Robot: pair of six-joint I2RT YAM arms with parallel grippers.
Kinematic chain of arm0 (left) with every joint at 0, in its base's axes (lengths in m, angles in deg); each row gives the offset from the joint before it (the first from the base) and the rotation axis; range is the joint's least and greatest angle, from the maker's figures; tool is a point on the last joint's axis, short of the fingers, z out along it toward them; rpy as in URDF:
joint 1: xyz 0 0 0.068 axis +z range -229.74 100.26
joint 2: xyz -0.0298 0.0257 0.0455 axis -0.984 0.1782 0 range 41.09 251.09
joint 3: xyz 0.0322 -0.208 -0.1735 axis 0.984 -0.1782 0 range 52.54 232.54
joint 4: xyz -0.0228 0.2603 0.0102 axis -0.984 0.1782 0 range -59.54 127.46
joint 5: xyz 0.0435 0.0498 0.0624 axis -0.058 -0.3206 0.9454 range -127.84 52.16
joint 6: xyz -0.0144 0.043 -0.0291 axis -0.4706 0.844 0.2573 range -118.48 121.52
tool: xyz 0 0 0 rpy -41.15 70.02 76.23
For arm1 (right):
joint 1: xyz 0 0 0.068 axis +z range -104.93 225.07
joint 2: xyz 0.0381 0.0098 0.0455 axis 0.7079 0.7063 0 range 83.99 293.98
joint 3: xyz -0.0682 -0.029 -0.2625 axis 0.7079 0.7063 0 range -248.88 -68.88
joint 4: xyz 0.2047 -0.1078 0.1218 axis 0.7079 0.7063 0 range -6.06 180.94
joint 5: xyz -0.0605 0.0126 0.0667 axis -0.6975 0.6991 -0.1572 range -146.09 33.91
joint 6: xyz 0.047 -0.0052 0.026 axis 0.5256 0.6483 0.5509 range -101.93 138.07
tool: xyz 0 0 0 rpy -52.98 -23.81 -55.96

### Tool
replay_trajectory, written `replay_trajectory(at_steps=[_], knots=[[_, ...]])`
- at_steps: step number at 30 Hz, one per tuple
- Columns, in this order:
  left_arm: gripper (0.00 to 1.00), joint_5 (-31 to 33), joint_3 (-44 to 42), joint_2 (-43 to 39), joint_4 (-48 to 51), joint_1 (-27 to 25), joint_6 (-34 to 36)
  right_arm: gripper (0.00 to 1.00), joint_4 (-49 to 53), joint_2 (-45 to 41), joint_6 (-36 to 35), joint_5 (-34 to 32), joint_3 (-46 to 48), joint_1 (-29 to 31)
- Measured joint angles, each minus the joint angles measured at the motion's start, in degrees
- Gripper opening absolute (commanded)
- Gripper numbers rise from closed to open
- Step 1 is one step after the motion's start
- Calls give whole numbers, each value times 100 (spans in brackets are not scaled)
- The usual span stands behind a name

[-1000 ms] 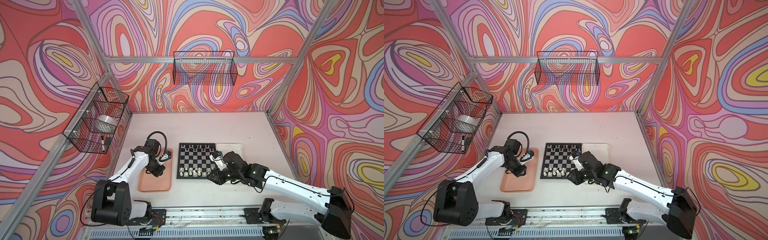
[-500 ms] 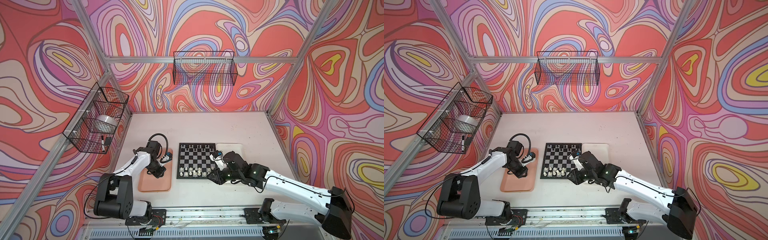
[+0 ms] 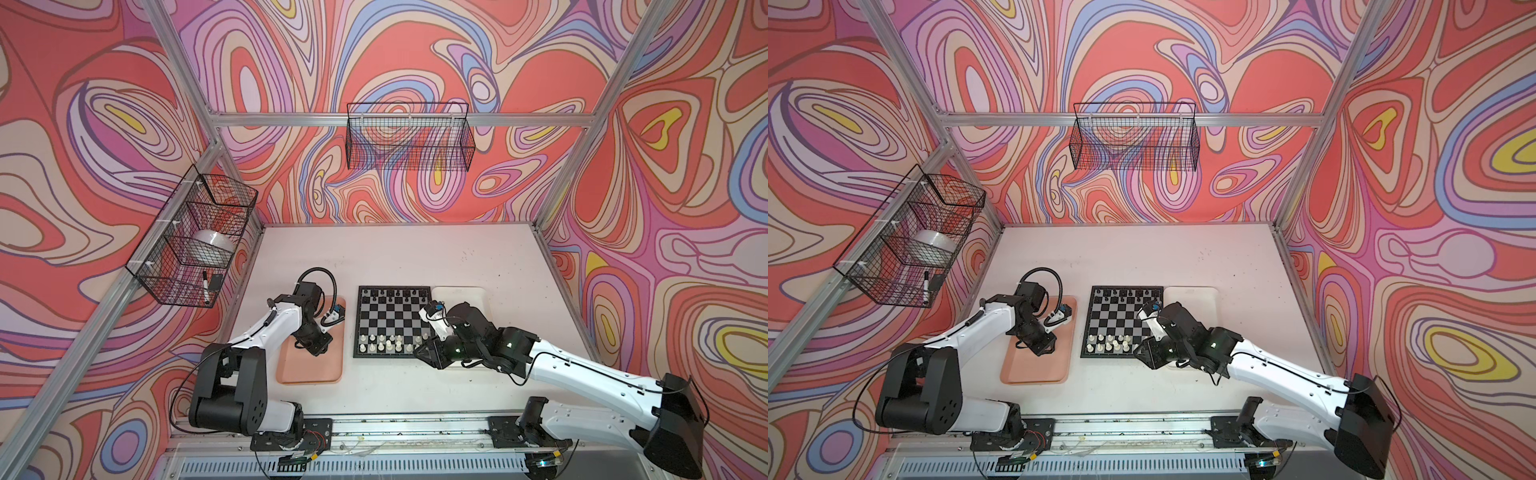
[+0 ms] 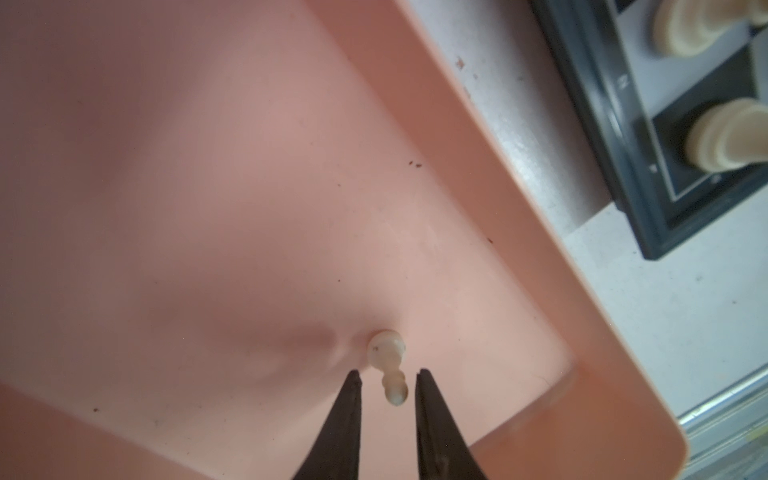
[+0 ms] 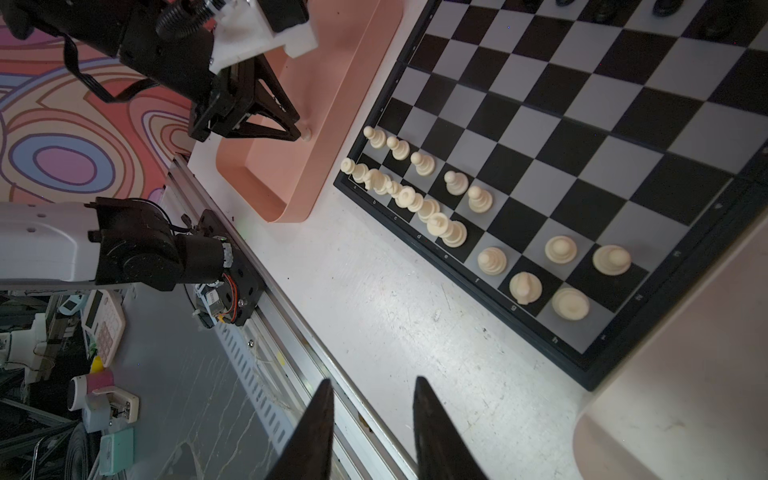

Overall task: Set up the chess pieces on the board
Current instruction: 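Lower the open left gripper onto the last white pawn in the tray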

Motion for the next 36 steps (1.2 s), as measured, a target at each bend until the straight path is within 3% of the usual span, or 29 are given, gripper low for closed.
replay_trajectory(at_steps=[36], knots=[[16,326,-107,83,-181,-208,4,33,-7,-131,7,-44,50,2]])
